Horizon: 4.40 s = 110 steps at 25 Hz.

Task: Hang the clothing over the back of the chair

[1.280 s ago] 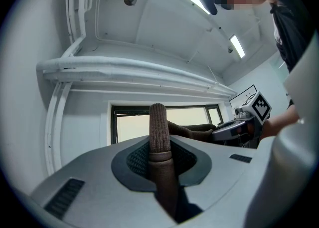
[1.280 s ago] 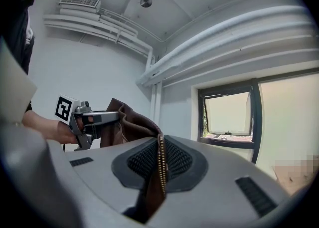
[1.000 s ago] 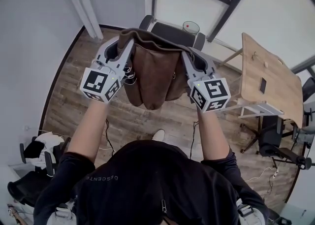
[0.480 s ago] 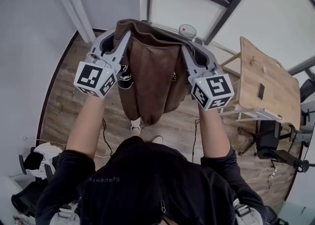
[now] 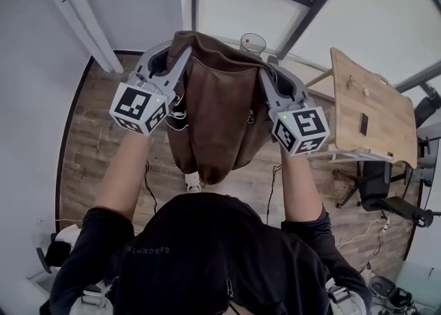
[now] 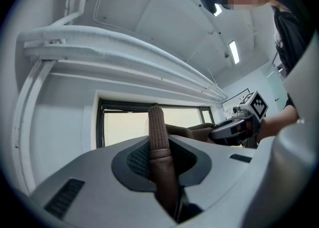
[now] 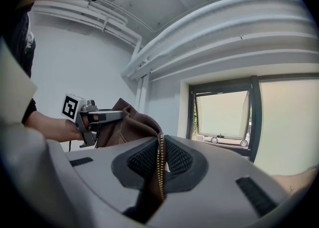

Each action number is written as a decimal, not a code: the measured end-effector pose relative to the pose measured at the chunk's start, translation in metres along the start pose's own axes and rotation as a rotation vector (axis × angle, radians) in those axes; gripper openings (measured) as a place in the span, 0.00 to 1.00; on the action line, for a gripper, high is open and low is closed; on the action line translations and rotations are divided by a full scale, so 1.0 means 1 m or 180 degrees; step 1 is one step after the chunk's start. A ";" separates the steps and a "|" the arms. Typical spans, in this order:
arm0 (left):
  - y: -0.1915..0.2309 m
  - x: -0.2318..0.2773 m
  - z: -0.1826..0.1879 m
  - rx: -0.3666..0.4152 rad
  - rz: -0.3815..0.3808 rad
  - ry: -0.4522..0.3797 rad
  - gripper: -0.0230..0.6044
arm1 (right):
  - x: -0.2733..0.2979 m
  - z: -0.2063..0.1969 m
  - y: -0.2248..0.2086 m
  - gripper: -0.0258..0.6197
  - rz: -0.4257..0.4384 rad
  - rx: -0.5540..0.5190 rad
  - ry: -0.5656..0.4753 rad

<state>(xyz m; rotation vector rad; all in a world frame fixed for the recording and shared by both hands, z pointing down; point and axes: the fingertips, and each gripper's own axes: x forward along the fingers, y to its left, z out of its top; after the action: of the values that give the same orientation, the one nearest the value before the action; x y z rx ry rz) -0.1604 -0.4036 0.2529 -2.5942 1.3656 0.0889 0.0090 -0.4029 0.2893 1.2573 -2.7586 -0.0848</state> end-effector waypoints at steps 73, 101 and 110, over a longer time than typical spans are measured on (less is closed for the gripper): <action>0.032 0.105 -0.279 -0.0757 -0.0206 0.1661 0.36 | 0.097 -0.252 -0.070 0.43 0.0251 0.1121 0.1787; -0.001 0.073 -0.170 -0.0681 -0.0642 0.0970 0.33 | 0.058 -0.145 -0.023 0.36 -0.0100 0.0745 0.0943; -0.030 0.051 -0.143 -0.0666 -0.0867 0.0629 0.14 | 0.017 -0.112 -0.003 0.18 -0.0374 0.0556 0.0499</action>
<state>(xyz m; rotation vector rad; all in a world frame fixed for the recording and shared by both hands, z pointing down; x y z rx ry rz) -0.1124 -0.4587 0.3899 -3.0088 1.0963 -0.0729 0.0143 -0.4182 0.4014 1.4012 -2.6041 0.2401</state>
